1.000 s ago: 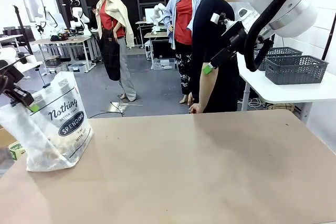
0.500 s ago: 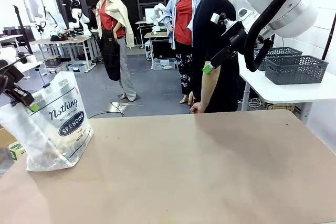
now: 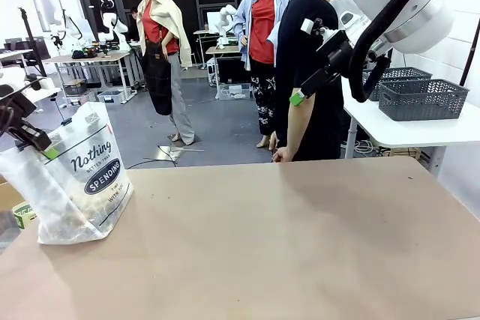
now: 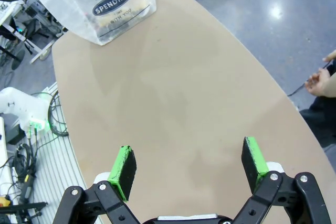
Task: Transfer purchased items from the store into the shopping bag.
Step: Move the Reusable shopping bag to the right side of the table.
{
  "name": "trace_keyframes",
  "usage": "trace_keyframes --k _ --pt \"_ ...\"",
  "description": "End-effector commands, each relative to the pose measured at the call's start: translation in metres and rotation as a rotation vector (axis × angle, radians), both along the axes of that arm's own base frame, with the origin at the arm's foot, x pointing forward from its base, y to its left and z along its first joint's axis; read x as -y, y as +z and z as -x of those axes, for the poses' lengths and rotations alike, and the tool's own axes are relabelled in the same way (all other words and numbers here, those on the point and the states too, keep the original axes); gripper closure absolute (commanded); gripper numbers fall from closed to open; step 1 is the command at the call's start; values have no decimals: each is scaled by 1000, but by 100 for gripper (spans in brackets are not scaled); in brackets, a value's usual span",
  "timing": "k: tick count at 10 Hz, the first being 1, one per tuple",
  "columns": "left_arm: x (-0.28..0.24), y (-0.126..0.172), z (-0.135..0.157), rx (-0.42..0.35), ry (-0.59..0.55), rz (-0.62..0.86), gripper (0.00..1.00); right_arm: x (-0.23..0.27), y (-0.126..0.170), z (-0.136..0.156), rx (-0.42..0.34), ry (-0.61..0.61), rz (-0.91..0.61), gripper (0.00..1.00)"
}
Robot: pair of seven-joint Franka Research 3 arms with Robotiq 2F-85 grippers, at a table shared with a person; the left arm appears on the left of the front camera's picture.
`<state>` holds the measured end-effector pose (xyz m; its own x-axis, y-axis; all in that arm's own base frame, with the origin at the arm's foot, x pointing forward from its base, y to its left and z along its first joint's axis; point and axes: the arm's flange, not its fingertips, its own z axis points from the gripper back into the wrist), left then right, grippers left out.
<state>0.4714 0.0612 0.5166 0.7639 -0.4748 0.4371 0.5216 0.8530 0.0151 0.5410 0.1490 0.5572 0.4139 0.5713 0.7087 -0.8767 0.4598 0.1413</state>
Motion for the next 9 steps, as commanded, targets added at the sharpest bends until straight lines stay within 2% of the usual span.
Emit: trace_keyframes --k 1,3,6,9 --pt "10 12 -1 -12 39 -9 35 -1 3 0 -16 -6 -3 0" --pt "15 23 4 -22 72 -22 0 -1 3 0 -16 -6 -3 0" --pt "15 47 12 9 84 -21 0 -1 3 0 -16 -6 -3 0" --pt "16 55 14 8 81 -18 0 -1 3 0 -16 -6 -3 0"
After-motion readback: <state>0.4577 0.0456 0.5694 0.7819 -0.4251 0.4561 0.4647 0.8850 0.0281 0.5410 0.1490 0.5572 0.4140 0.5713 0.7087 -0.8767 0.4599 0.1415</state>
